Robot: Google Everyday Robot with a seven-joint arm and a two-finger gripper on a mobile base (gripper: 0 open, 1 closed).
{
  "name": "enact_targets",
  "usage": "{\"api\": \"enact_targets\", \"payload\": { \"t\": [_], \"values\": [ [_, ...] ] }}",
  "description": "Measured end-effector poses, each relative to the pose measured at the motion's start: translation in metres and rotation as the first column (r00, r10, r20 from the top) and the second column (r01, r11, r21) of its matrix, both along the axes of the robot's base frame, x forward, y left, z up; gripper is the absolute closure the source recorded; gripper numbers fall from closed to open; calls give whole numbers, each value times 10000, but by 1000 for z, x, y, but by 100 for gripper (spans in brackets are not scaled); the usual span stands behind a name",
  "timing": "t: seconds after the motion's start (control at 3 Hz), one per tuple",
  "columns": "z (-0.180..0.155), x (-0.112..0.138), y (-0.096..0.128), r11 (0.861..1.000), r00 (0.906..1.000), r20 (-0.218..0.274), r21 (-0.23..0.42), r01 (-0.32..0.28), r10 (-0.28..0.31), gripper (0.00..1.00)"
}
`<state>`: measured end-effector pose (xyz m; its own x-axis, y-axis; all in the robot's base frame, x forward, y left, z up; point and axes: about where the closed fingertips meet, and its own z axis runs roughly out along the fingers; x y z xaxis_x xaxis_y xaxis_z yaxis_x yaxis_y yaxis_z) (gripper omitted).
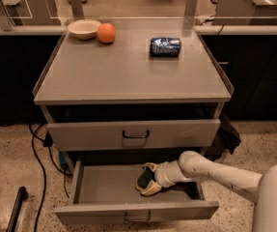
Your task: Place sponge into middle drawer
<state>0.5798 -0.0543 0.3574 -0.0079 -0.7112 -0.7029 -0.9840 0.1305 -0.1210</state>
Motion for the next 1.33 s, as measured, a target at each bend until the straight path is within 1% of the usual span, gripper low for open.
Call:
{"api": "enact_targets", "payload": {
  "t": [1.0, 1.33],
  "values": [
    [0, 0, 0, 10000, 10000, -2, 1, -2, 2, 11],
    [0, 0, 0, 10000, 10000, -2, 1, -3, 3, 0]
  ]
}}
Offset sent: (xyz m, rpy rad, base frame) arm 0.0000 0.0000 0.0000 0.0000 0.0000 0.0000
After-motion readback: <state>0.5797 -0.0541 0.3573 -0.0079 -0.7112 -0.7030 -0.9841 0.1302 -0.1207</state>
